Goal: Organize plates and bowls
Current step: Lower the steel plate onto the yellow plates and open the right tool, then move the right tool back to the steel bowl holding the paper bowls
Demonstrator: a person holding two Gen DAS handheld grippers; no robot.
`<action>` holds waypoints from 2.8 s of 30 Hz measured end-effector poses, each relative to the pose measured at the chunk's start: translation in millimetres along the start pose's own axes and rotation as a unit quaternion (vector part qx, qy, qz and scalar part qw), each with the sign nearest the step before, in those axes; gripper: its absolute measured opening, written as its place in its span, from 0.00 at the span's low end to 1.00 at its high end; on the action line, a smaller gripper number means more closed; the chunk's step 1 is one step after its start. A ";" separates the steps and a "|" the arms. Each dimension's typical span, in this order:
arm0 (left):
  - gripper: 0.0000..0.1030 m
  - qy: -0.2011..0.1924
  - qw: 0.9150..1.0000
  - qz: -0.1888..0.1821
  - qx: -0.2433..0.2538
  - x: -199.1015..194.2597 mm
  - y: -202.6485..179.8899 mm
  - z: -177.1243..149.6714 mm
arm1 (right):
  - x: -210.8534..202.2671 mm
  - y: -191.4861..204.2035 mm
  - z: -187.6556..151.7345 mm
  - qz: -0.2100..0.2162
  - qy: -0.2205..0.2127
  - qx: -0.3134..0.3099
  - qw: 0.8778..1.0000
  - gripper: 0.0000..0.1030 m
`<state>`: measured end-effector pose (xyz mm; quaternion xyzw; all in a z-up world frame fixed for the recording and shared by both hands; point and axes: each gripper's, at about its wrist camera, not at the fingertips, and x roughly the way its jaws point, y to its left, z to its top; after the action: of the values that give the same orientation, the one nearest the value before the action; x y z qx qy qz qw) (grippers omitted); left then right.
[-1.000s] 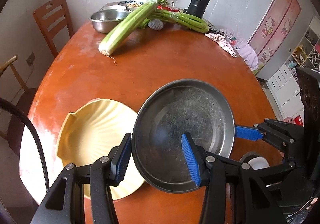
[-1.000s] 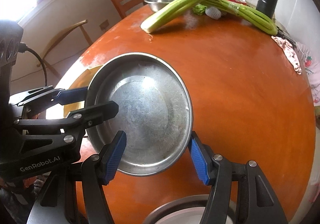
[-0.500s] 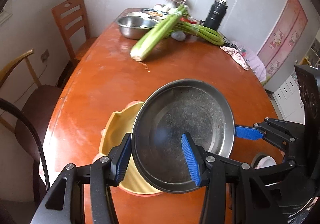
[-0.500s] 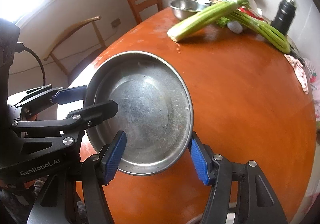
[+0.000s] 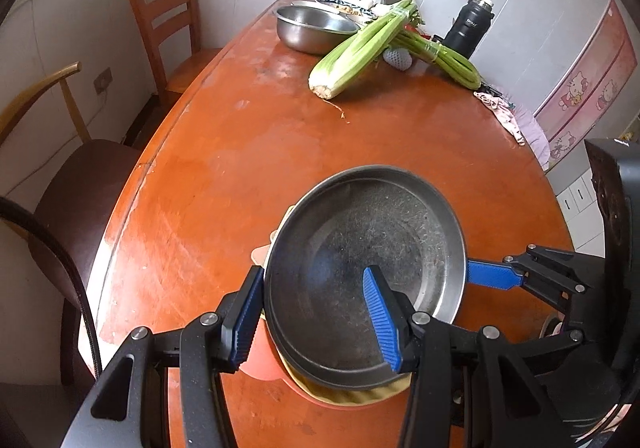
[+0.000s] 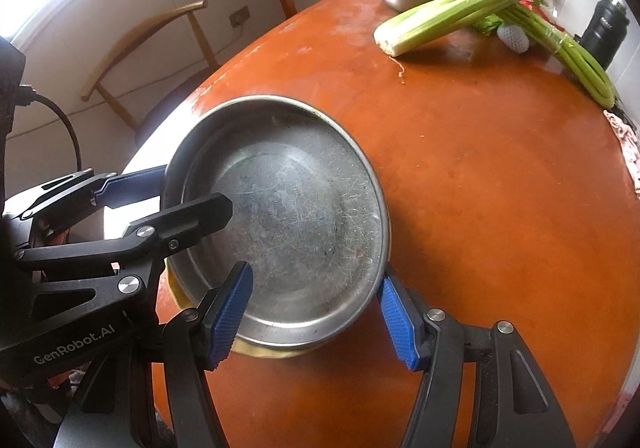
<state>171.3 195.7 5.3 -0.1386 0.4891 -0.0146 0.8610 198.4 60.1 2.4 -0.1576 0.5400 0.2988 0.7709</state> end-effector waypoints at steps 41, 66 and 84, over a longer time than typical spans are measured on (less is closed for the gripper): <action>0.56 -0.016 0.998 0.006 -0.060 -0.8 24.4 -33.2 | -2.1 -11.2 -23.4 -0.044 -0.006 -0.013 0.999 0.63; 0.57 0.015 1.000 -0.007 -0.015 43.7 -33.6 -14.0 | 3.9 -56.2 -38.1 -0.041 0.012 0.028 0.999 0.63; 0.57 0.019 1.000 0.000 0.002 59.9 -68.8 -4.6 | -5.8 -96.4 -45.8 -0.044 0.010 0.060 0.997 0.63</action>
<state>206.2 118.8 -29.8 -0.1362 0.5057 -0.0184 0.8517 224.0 -41.8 -16.8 -0.1378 0.5573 0.2305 0.7857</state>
